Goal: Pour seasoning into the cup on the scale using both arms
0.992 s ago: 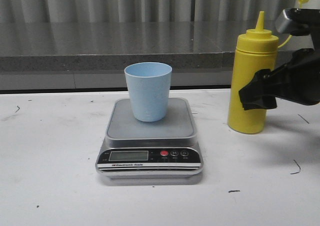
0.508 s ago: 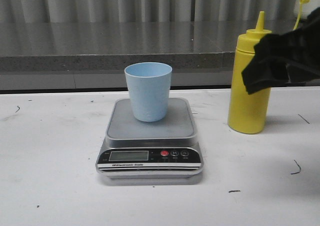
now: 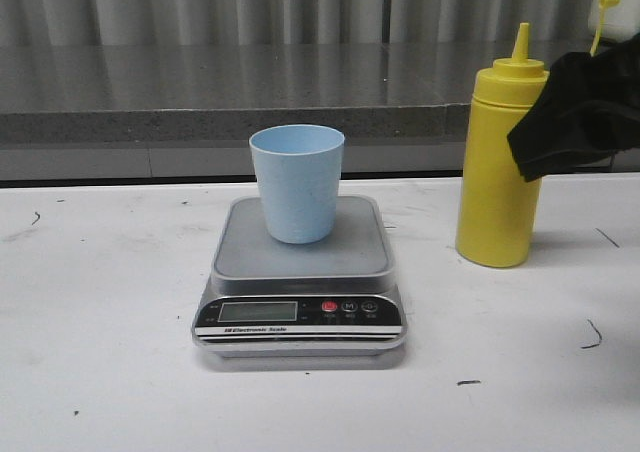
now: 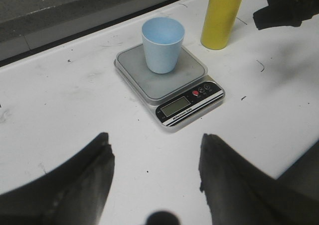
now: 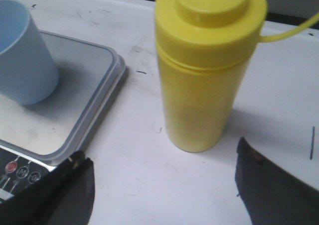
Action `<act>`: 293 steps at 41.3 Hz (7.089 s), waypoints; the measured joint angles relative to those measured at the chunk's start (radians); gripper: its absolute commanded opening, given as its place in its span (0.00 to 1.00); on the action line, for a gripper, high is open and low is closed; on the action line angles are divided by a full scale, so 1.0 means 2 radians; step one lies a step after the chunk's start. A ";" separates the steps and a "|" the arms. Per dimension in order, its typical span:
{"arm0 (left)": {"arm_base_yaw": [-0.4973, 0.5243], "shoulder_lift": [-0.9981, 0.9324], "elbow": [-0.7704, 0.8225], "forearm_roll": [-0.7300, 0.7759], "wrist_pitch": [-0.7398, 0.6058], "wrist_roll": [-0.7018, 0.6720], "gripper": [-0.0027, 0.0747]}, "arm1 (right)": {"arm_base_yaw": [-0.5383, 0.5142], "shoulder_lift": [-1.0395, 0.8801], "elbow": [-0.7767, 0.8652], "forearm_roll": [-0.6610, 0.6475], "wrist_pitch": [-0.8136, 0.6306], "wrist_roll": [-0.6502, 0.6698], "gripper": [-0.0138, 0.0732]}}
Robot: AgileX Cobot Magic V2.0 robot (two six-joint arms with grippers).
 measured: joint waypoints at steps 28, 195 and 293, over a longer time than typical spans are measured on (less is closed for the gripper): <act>0.000 0.000 0.000 0.000 0.000 0.000 0.52 | -0.003 0.000 0.004 0.072 -0.040 -0.131 0.84; 0.242 -0.217 0.368 -0.006 -0.416 -0.012 0.01 | 0.076 -0.312 -0.064 0.951 0.500 -0.934 0.02; 0.237 -0.217 0.368 0.033 -0.418 -0.047 0.01 | -0.088 -0.564 0.214 0.912 0.210 -0.934 0.02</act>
